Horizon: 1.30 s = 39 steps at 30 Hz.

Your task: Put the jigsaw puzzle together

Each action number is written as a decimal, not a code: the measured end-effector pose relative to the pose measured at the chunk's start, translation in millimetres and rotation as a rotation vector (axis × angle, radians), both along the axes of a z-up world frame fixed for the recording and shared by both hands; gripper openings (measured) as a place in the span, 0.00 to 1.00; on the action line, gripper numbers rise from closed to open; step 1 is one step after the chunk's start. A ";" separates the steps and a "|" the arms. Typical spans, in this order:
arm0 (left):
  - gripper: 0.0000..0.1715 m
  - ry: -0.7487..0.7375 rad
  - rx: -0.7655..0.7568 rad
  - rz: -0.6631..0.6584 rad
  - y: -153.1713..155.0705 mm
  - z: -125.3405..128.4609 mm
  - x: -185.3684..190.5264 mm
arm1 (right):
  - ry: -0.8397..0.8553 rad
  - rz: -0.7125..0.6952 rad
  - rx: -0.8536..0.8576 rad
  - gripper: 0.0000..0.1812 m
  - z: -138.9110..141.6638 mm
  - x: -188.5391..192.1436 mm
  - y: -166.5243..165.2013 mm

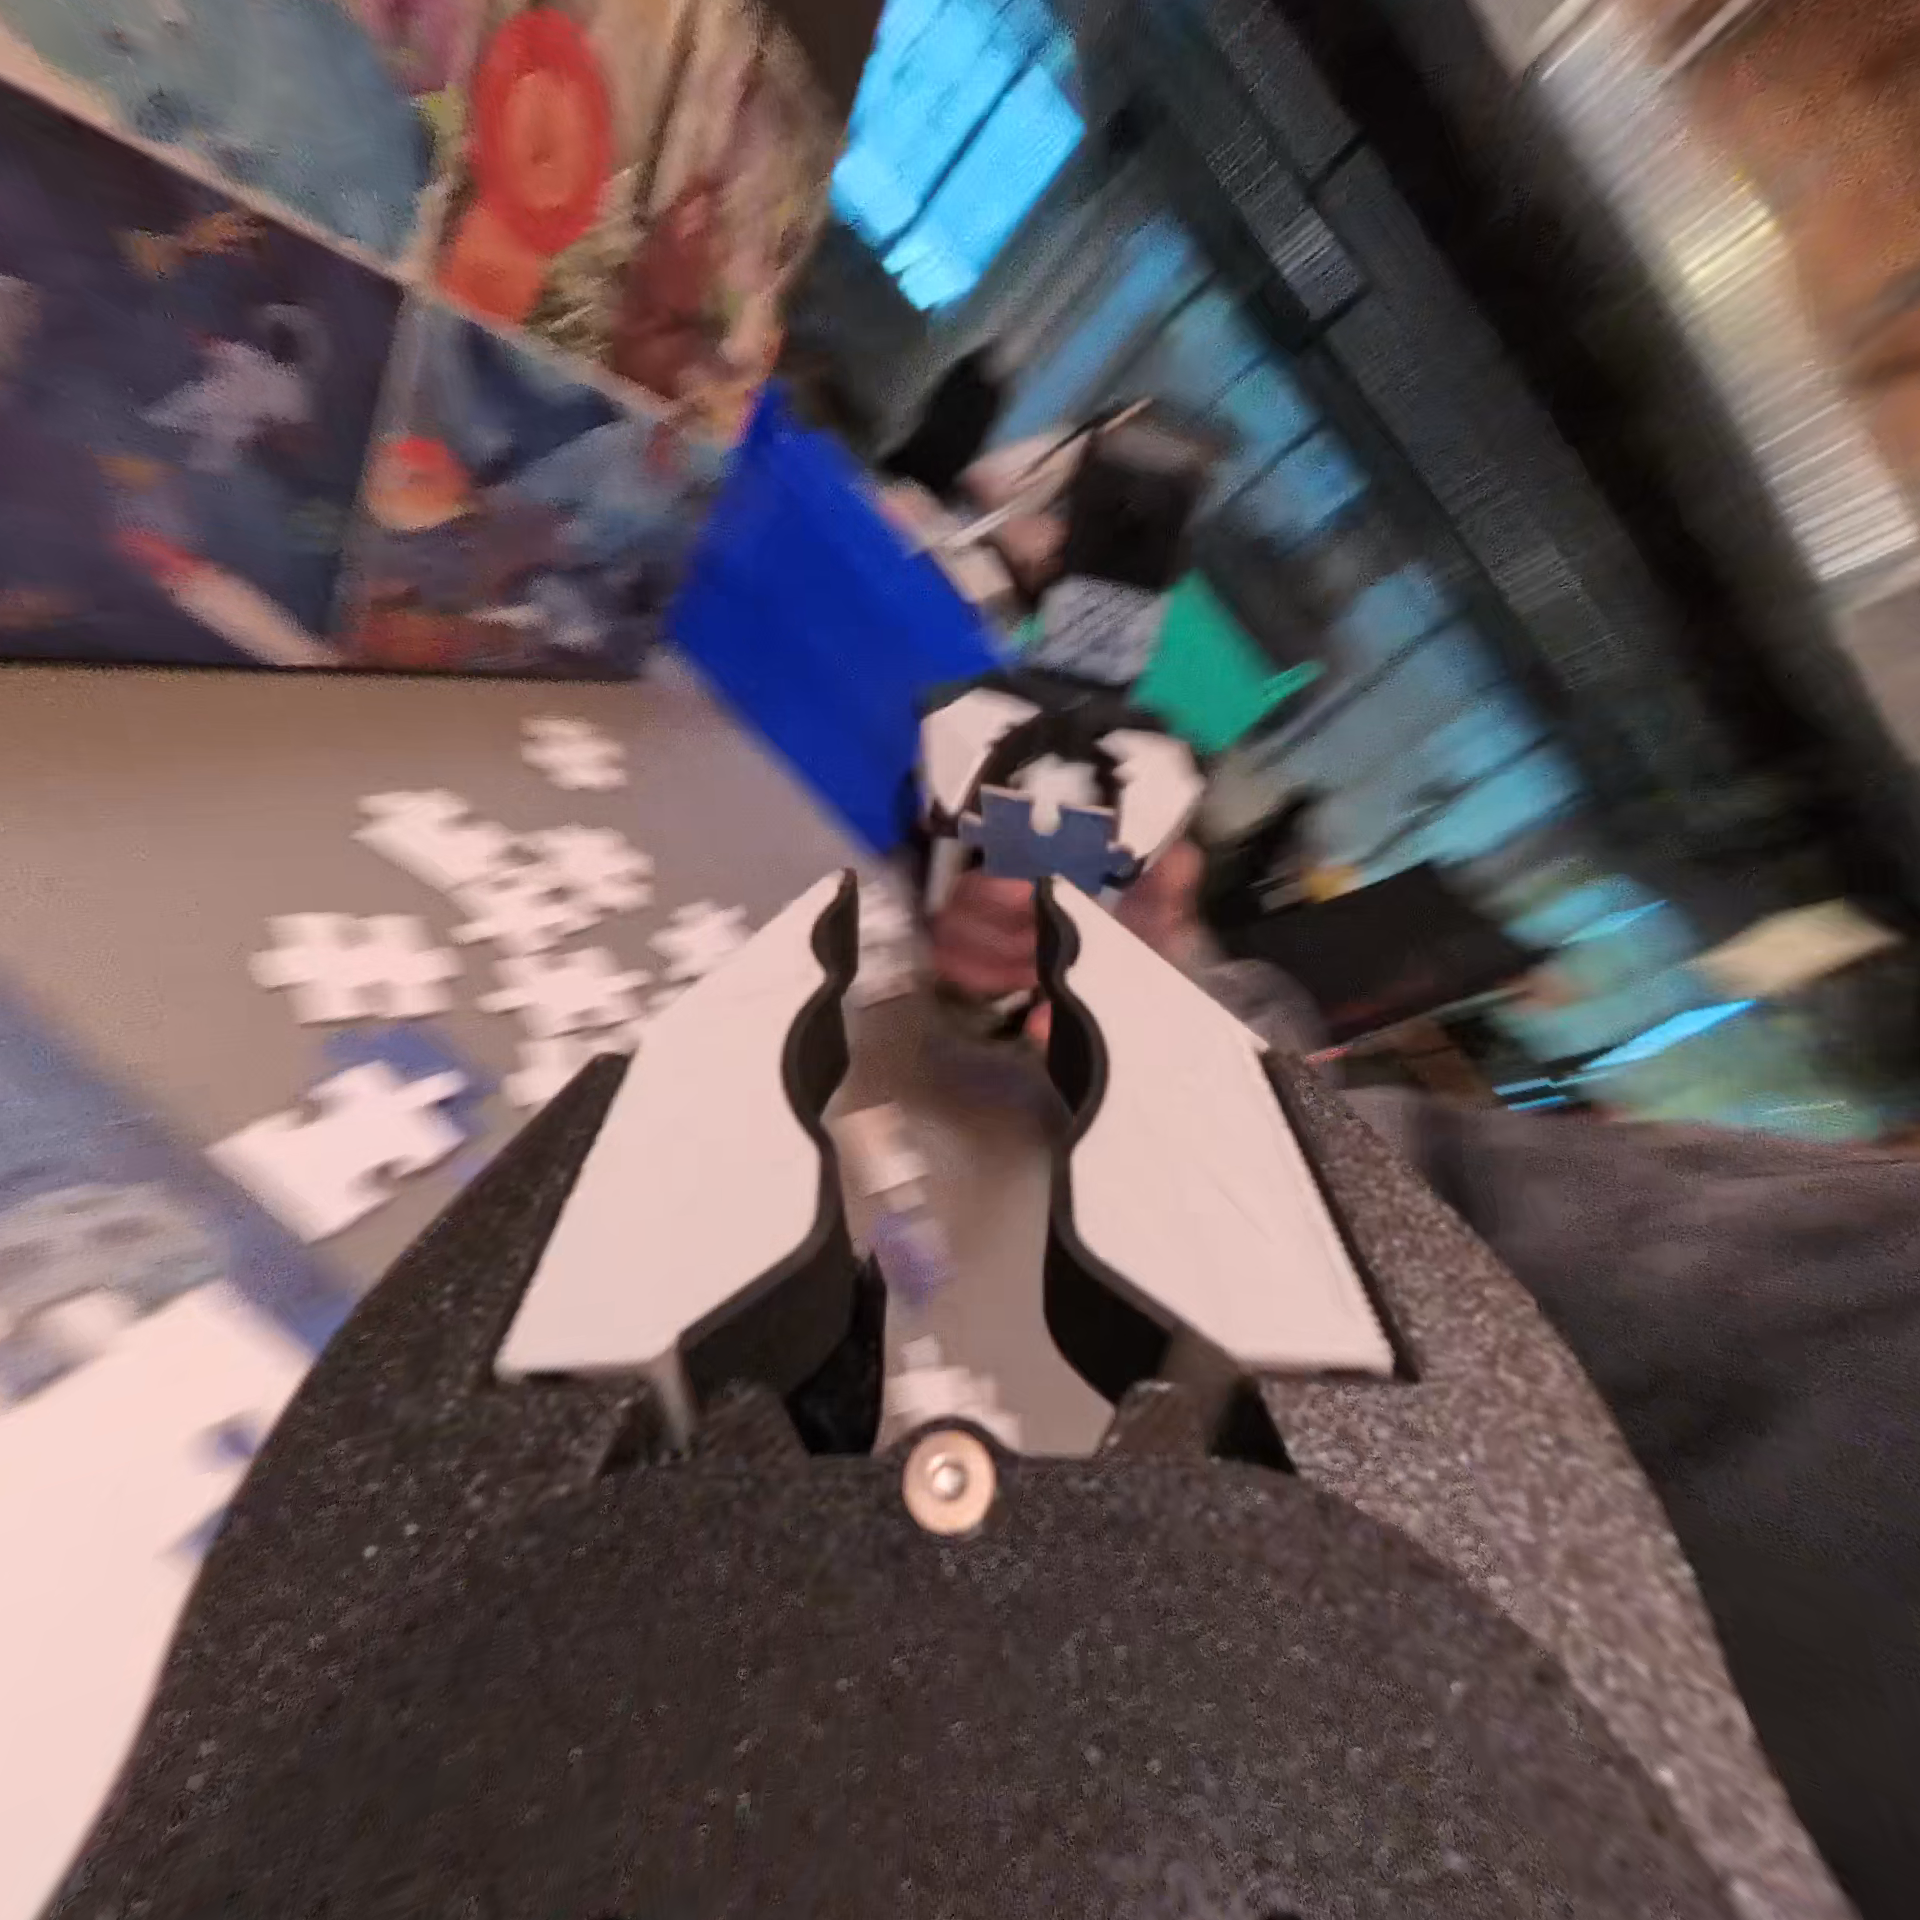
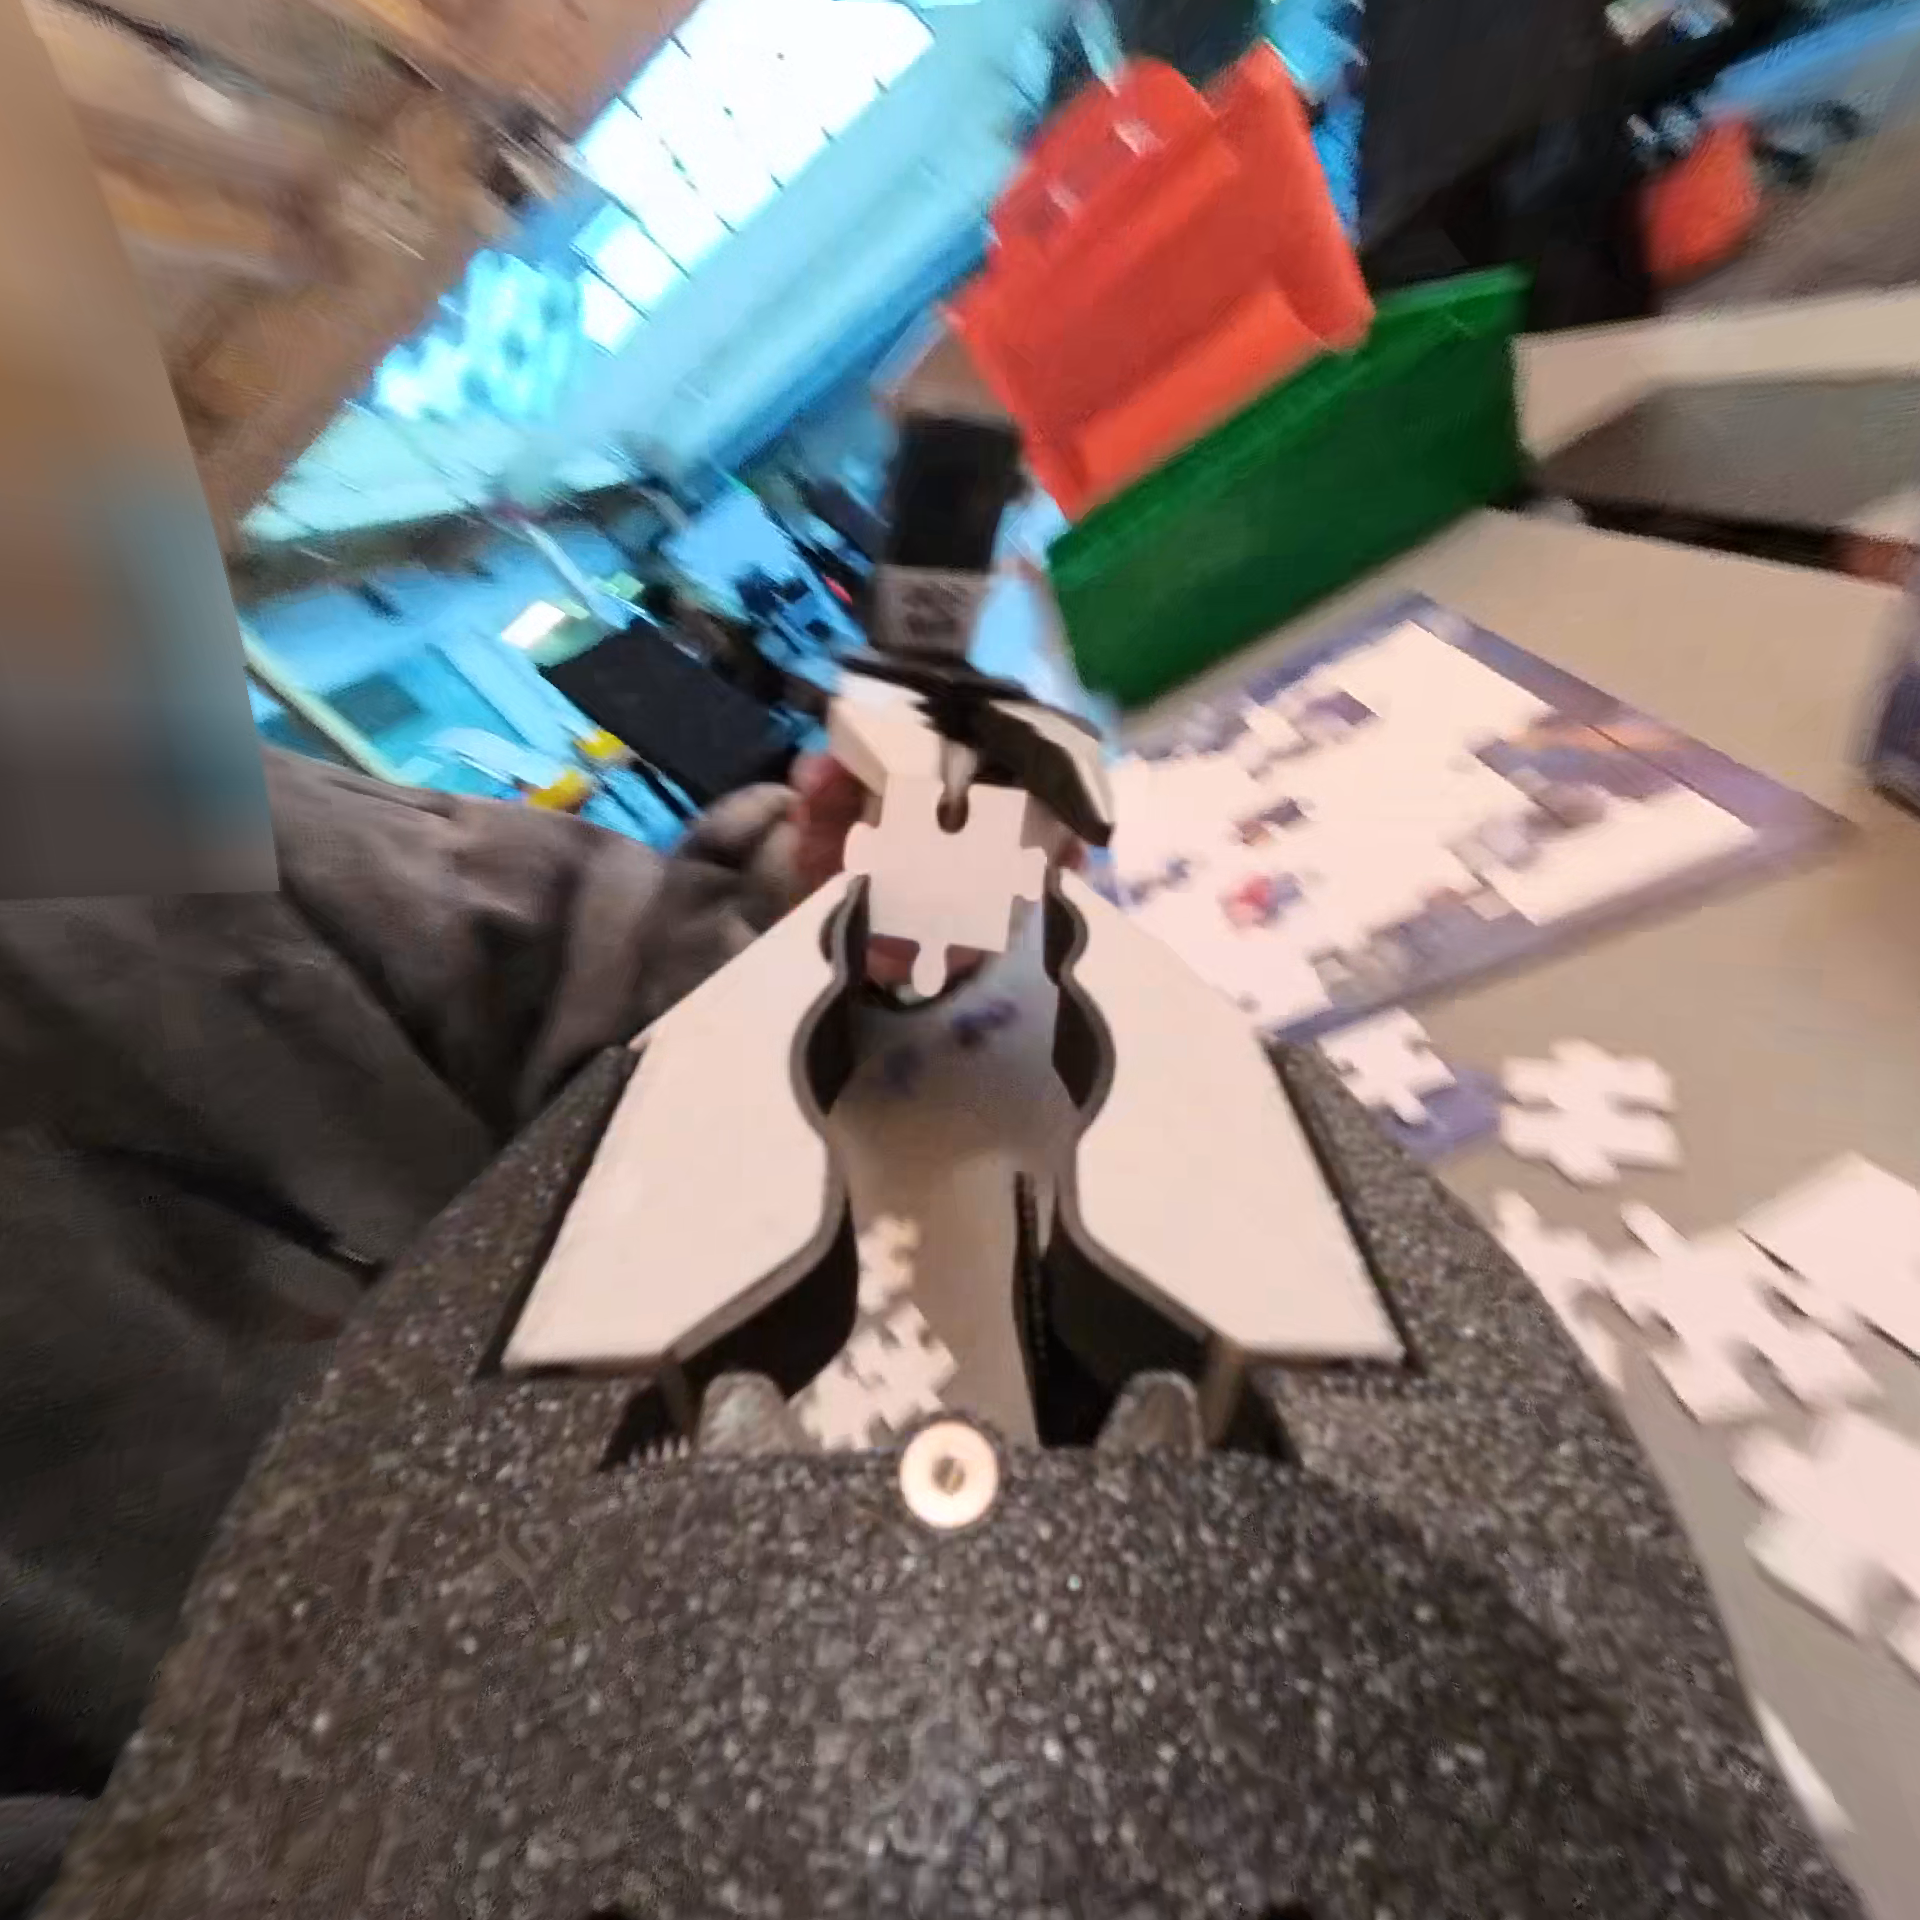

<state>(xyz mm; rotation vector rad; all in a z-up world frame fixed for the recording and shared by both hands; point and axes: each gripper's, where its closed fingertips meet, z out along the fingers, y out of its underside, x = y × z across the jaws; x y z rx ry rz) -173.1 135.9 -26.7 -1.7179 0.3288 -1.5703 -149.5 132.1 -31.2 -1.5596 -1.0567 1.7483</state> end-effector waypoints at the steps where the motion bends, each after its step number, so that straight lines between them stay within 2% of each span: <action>1: 0.21 -0.129 -0.031 -0.060 -6.6 14.9 -2.8 | 0.111 0.047 -0.028 0.18 17.2 -2.5 -7.7; 2: 0.22 -0.222 -0.065 -0.128 -13.9 24.8 -3.9 | 0.202 0.086 -0.057 0.18 30.6 -4.7 -13.8; 4: 0.27 -0.316 -0.117 -0.248 -27.6 33.3 -0.9 | 0.359 0.178 -0.138 0.18 52.3 -7.1 -25.5; 8: 0.29 -0.339 -0.081 -0.263 -33.2 38.8 5.0 | 0.503 0.322 -0.311 0.18 66.0 -16.5 -39.5; 11: 0.28 -0.383 -0.075 -0.304 -39.7 46.1 3.8 | 0.531 0.373 -0.363 0.18 65.3 -23.9 -47.0; 15: 0.25 -0.424 -0.094 -0.341 -42.6 48.1 4.5 | 0.537 0.360 -0.367 0.18 64.9 -27.4 -45.4; 19: 0.24 -0.462 -0.127 -0.346 -39.4 46.9 4.9 | 0.467 0.257 -0.307 0.18 53.6 -35.4 -35.3; 25: 0.00 -0.493 -0.232 -0.270 -15.9 32.0 -8.1 | 0.292 0.103 -0.143 0.15 30.3 -33.9 -16.1; 28: 0.00 -0.342 -0.290 -0.277 -14.0 7.4 -7.7 | 0.173 0.029 -0.078 0.18 18.6 -26.3 -4.4; 29: 0.01 -0.220 -0.309 -0.303 -19.6 -8.7 -5.2 | 0.144 -0.009 -0.054 0.19 17.1 -22.3 1.6; 31: 0.00 0.145 -0.286 -0.346 -37.0 -56.7 -5.8 | 0.080 -0.107 -0.012 0.20 13.3 -13.6 16.4; 32: 0.01 0.344 -0.257 -0.382 -49.5 -82.7 -11.3 | 0.040 -0.149 0.016 0.20 9.5 -9.2 23.1; 33: 0.01 0.462 -0.239 -0.456 -67.5 -97.1 -16.1 | 0.003 -0.192 0.044 0.20 4.7 -5.0 29.7; 34: 0.01 0.490 -0.223 -0.541 -86.2 -98.1 -17.2 | -0.040 -0.228 0.069 0.20 -1.4 -2.3 35.0; 36: 0.01 0.515 -0.145 -0.613 -104.5 -92.1 -17.5 | -0.099 -0.267 0.092 0.19 -8.3 0.3 40.3; 39: 0.01 0.701 -0.094 -0.657 -119.4 -115.4 -34.2 | -0.158 -0.249 0.112 0.20 -15.4 -1.5 36.2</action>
